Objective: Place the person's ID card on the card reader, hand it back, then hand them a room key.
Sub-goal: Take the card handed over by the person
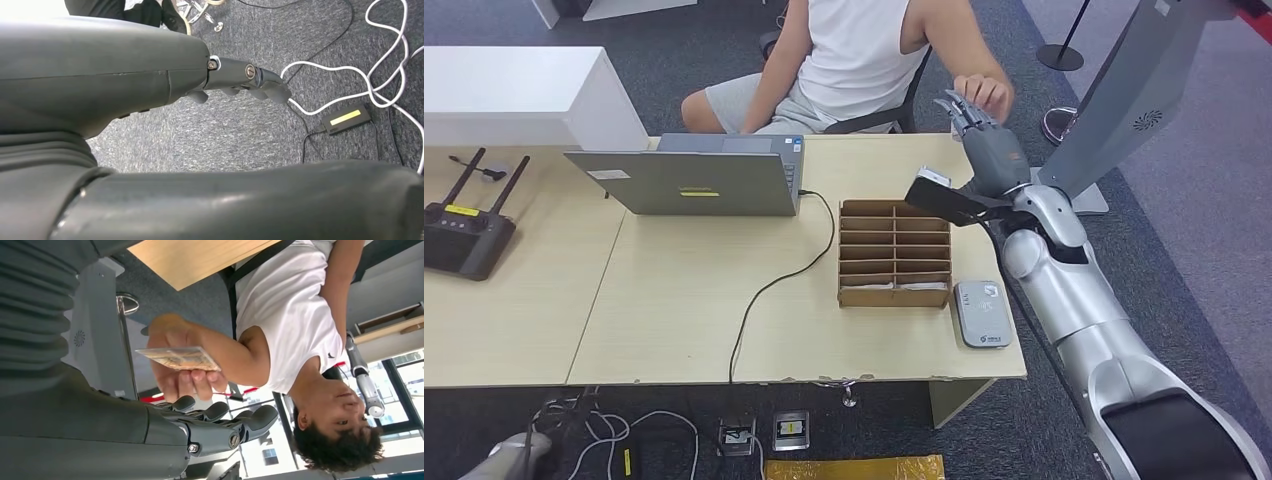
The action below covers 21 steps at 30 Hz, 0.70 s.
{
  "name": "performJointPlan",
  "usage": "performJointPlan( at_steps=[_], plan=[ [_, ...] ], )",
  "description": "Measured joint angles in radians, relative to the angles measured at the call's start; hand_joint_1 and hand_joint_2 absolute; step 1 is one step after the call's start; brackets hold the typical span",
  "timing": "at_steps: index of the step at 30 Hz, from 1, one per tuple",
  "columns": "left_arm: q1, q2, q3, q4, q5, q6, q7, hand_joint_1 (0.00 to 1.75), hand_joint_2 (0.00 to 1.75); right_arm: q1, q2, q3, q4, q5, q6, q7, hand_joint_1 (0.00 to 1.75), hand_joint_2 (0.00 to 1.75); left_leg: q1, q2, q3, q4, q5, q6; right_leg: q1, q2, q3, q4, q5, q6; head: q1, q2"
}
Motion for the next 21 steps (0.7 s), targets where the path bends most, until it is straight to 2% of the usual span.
performJointPlan(
  at_steps=[15,19,21],
  plan=[
    [0.011,0.008,0.007,0.0,0.001,0.0,-0.009,0.0,0.0,0.027,-0.014,-0.014,-0.061,-0.04,0.041,0.003,0.0,0.0,0.0,0.0,0.0,0.0,0.0,0.0,0.0,0.0,0.0,0.0,0.0,0.0,0.0,0.0],
    [0.014,0.01,0.011,0.0,0.0,0.001,-0.01,0.0,0.0,0.04,-0.025,-0.018,-0.095,-0.042,0.042,0.006,0.0,1.75,0.0,0.0,0.0,0.0,0.0,0.0,0.0,0.0,0.0,0.0,0.0,0.0,0.0,0.0],
    [0.014,0.01,0.013,0.0,-0.001,0.002,-0.01,0.0,0.0,0.046,-0.029,-0.018,-0.104,-0.04,0.037,0.01,0.0,1.75,0.0,0.0,0.0,0.0,0.0,0.0,0.0,0.0,0.0,0.0,0.0,0.0,0.0,0.0]
  ],
)
